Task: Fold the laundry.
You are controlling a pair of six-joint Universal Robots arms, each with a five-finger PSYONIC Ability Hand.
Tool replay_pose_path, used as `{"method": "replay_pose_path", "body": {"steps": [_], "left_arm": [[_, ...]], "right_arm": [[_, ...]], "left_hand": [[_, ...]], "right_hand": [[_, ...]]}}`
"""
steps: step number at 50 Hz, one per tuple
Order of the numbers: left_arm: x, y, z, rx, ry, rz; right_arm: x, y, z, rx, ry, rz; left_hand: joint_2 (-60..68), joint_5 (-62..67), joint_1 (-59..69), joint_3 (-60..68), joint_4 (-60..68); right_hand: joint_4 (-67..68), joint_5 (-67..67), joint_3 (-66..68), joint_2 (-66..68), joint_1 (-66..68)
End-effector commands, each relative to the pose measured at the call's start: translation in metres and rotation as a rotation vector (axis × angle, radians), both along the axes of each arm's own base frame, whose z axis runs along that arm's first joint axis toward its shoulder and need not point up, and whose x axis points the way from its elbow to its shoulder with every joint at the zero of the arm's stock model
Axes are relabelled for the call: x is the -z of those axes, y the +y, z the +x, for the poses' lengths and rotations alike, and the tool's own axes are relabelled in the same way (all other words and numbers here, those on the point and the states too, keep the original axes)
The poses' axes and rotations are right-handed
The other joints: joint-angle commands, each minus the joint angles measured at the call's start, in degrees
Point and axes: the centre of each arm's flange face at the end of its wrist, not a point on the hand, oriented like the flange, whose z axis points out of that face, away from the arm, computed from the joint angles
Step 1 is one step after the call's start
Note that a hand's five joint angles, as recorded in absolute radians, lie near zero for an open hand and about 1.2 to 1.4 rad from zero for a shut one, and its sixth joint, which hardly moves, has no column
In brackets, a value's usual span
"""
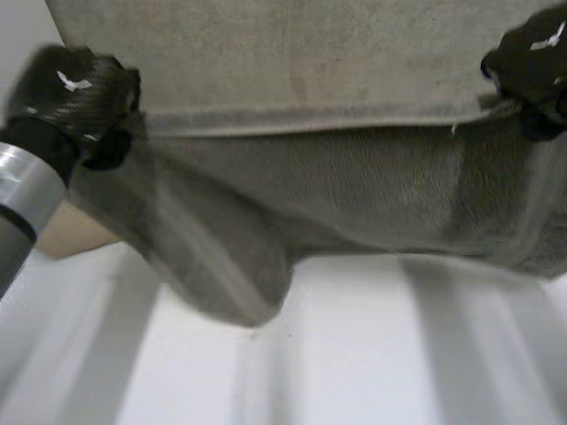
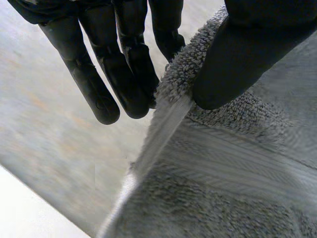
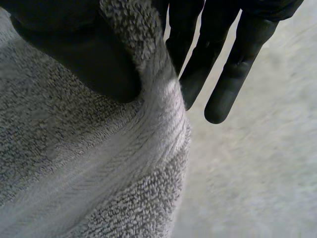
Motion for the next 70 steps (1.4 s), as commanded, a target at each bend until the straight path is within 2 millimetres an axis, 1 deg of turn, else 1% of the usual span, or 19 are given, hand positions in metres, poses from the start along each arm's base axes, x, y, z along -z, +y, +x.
{"method": "replay_pose_path", "body": {"steps": [1,4,7,11,13,17,22,28,29,33,36,37,41,45,49,55,60,64,70], "left_arm": [[0.057,-0.046,-0.022,0.023,-0.152,0.179],[0.074,-0.076,-0.033,0.024,-0.184,0.161],[0.073,-0.101,-0.043,0.018,-0.179,0.088],[0.038,-0.146,-0.059,-0.03,-0.103,-0.17],[-0.002,-0.161,-0.065,-0.07,-0.017,-0.374],[-0.056,-0.167,-0.063,-0.116,0.118,-0.631],[-0.07,-0.159,-0.067,-0.103,0.181,-0.704],[-0.03,-0.144,-0.061,-0.07,0.134,-0.515],[-0.022,-0.142,-0.06,-0.069,0.122,-0.485],[0.047,-0.127,-0.054,-0.055,0.033,-0.286],[0.082,-0.118,-0.049,-0.055,-0.016,-0.191],[0.103,-0.11,-0.047,-0.05,-0.046,-0.126],[0.152,-0.089,-0.04,-0.039,-0.116,0.023],[0.18,-0.063,-0.031,-0.031,-0.178,0.13],[0.179,-0.03,-0.02,-0.018,-0.24,0.202],[0.174,0.029,0.001,0.024,-0.393,0.361],[0.172,0.072,0.012,0.084,-0.517,0.535],[0.168,0.068,0.009,0.101,-0.545,0.566],[0.164,0.014,-0.016,0.07,-0.489,0.416]], "right_arm": [[0.06,-0.045,0.002,0.035,0.073,0.18],[0.07,-0.064,0.01,0.038,0.043,0.147],[0.069,-0.085,0.016,0.043,-0.011,0.058],[0.034,-0.128,0.027,0.051,-0.182,-0.277],[0.016,-0.136,0.03,0.041,-0.25,-0.407],[-0.021,-0.143,0.034,0.017,-0.378,-0.677],[-0.026,-0.143,0.037,-0.014,-0.4,-0.732],[0.016,-0.144,0.037,-0.025,-0.32,-0.528],[0.033,-0.142,0.037,-0.032,-0.293,-0.453],[0.08,-0.138,0.031,-0.055,-0.251,-0.265],[0.108,-0.138,0.024,-0.063,-0.239,-0.167],[0.131,-0.137,0.024,-0.074,-0.232,-0.101],[0.177,-0.132,0.021,-0.064,-0.194,0.038],[0.196,-0.122,0.009,-0.021,-0.163,0.162],[0.215,-0.1,-0.012,0.038,-0.104,0.358],[0.192,-0.04,-0.043,0.069,0.078,0.547],[0.185,-0.02,-0.061,0.061,0.217,0.552],[0.185,-0.02,-0.061,0.054,0.238,0.54],[0.191,-0.047,-0.058,0.094,0.159,0.478]], "left_hand": [[11.59,14.14,15.17,11.77,11.46],[11.59,14.14,15.17,11.77,11.46],[11.59,14.14,15.17,11.77,11.46],[11.59,14.14,15.17,11.77,11.46],[11.59,14.14,15.17,11.77,11.46],[11.59,14.14,15.17,11.77,11.46],[11.59,14.14,15.17,11.77,11.46],[11.59,14.14,15.17,11.77,11.46],[11.59,14.14,15.17,11.77,11.46],[11.59,14.14,15.17,11.77,11.46],[11.59,14.14,15.17,11.77,11.46],[11.59,14.14,15.17,11.77,11.46],[11.59,14.14,15.17,11.77,11.46],[11.59,14.14,15.17,11.77,11.46],[11.59,14.14,15.17,11.77,11.46],[11.59,14.14,15.17,11.77,11.46],[11.59,14.14,15.17,11.77,11.46],[11.59,14.14,15.17,11.77,11.46],[11.59,14.14,15.17,11.77,11.46]], "right_hand": [[11.42,11.41,12.06,12.8,15.43],[11.42,11.41,12.06,12.8,15.43],[11.42,11.41,12.06,12.8,15.43],[11.42,11.41,12.06,12.8,15.43],[11.42,11.41,12.06,12.8,15.43],[11.42,11.41,12.06,12.8,15.43],[11.42,11.41,12.06,12.8,15.43],[11.42,11.41,12.06,12.8,15.43],[11.42,11.41,12.06,12.8,15.43],[11.42,11.41,12.06,12.8,15.43],[11.42,11.41,12.06,12.8,15.43],[11.42,11.41,12.06,12.8,15.43],[11.42,11.41,12.06,12.8,15.43],[11.42,11.41,12.06,12.8,15.43],[11.42,11.41,12.06,12.8,15.43],[11.42,11.41,12.06,12.8,15.43],[11.42,11.41,12.06,12.8,15.43],[11.42,11.41,12.06,12.8,15.43],[11.42,11.41,12.06,12.8,15.43]]}}
